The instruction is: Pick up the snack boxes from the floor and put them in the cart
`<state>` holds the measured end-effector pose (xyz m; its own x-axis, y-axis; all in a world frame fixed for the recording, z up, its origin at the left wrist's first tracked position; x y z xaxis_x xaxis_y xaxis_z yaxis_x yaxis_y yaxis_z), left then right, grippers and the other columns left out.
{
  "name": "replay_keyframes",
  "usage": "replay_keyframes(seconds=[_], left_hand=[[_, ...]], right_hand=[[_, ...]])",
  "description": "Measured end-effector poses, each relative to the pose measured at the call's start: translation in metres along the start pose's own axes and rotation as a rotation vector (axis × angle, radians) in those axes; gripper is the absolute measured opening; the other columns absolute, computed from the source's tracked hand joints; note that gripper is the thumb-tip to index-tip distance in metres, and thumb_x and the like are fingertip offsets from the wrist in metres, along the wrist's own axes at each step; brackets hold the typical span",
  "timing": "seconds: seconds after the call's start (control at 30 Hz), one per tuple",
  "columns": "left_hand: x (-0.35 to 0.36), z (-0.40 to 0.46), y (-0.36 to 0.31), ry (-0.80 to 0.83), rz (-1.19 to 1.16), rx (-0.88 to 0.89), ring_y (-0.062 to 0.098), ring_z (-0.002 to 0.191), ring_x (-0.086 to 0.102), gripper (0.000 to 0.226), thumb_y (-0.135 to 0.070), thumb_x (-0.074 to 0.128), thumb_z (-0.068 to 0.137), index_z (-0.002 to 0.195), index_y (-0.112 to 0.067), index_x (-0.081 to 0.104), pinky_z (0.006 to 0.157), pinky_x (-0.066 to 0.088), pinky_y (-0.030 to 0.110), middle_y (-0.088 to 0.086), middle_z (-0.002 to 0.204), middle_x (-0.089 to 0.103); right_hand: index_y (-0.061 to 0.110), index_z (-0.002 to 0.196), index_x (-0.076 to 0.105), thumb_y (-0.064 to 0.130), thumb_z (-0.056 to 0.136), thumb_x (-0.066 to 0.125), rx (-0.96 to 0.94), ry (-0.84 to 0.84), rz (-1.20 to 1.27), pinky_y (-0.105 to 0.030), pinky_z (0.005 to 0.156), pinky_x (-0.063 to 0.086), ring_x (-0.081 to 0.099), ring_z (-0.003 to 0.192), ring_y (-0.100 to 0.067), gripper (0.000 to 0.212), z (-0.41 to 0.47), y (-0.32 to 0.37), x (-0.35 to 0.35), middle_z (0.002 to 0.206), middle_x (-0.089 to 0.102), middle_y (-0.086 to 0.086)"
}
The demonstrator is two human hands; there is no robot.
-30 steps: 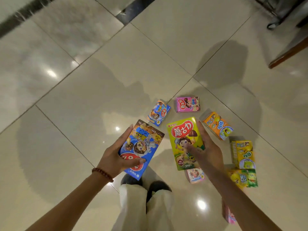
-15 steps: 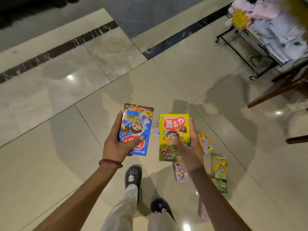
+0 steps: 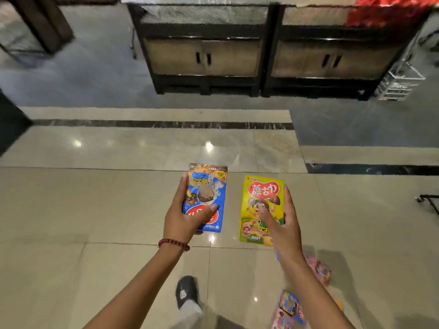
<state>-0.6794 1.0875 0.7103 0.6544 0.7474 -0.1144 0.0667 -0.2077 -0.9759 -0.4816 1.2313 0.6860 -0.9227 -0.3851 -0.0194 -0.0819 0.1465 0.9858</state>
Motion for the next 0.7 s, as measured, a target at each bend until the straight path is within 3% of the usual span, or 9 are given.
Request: replay_keyframes(seconds=[0.07, 0.17, 0.3, 0.4, 0.6, 0.7], left_hand=[[-0.050, -0.017, -0.020, -0.109, -0.019, 0.021, 0.009, 0.083, 0.069, 0.088, -0.026, 0.081, 0.064, 0.128, -0.056, 0.030, 0.051, 0.055, 0.026, -0.021, 0.106, 0.061], [-0.124, -0.043, -0.037, -0.279, -0.064, 0.049, 0.011, 0.082, 0.070, 0.088, -0.018, 0.082, 0.068, 0.124, -0.062, 0.029, 0.049, 0.055, 0.029, -0.022, 0.106, 0.061], [-0.222, -0.086, -0.050, -0.507, -0.126, 0.078, 0.012, 0.086, 0.069, 0.087, -0.016, 0.081, 0.071, 0.123, -0.063, 0.030, 0.050, 0.055, 0.028, -0.020, 0.111, 0.060], [-0.296, -0.127, -0.047, -0.672, -0.163, 0.090, 0.010, 0.085, 0.070, 0.088, -0.018, 0.081, 0.071, 0.125, -0.065, 0.030, 0.050, 0.055, 0.030, -0.018, 0.113, 0.061], [-0.446, -0.237, -0.009, -0.965, -0.187, 0.058, 0.010, 0.084, 0.070, 0.090, -0.020, 0.083, 0.069, 0.123, -0.069, 0.031, 0.048, 0.054, 0.031, -0.015, 0.114, 0.064], [-0.519, -0.301, 0.015, -1.086, -0.199, 0.059, 0.011, 0.089, 0.070, 0.093, -0.015, 0.084, 0.067, 0.131, -0.059, 0.033, 0.055, 0.056, 0.030, -0.011, 0.116, 0.065]], right_hand=[[0.063, 0.128, 0.033, 0.039, 0.076, 0.077, -0.026, 0.107, -0.023, -0.039, 0.095, 0.052, 0.058, 0.113, -0.004, 0.072, -0.012, 0.024, 0.044, 0.123, 0.055, 0.027], [0.064, 0.127, 0.033, 0.031, 0.082, 0.072, -0.075, 0.268, -0.021, -0.034, 0.090, 0.054, 0.061, 0.102, 0.006, 0.068, -0.031, 0.057, 0.114, 0.116, 0.056, 0.030], [0.058, 0.131, 0.034, 0.027, 0.083, 0.072, -0.115, 0.484, -0.023, -0.032, 0.082, 0.056, 0.065, 0.099, -0.001, 0.069, -0.070, 0.091, 0.215, 0.120, 0.060, 0.018], [0.058, 0.132, 0.032, 0.028, 0.084, 0.072, -0.175, 0.674, -0.052, -0.030, 0.081, 0.056, 0.064, 0.097, 0.003, 0.069, -0.115, 0.110, 0.294, 0.116, 0.059, 0.024], [0.072, 0.122, 0.030, 0.035, 0.081, 0.073, -0.216, 0.963, -0.121, -0.046, 0.089, 0.055, 0.065, 0.104, -0.008, 0.070, -0.247, 0.096, 0.443, 0.119, 0.060, 0.021], [0.064, 0.128, 0.028, 0.034, 0.082, 0.071, -0.210, 1.083, -0.168, -0.045, 0.087, 0.056, 0.065, 0.102, -0.009, 0.070, -0.329, 0.076, 0.504, 0.111, 0.058, 0.027]])
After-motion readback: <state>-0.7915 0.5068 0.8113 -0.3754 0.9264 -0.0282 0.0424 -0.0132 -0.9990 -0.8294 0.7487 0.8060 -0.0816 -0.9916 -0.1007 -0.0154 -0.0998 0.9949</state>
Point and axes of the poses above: each hand's wrist, its own z-axis towards the middle knuckle, its own x-axis out of the palm, y = z × x, the point moved 8 cm from there along z, towards the middle knuckle
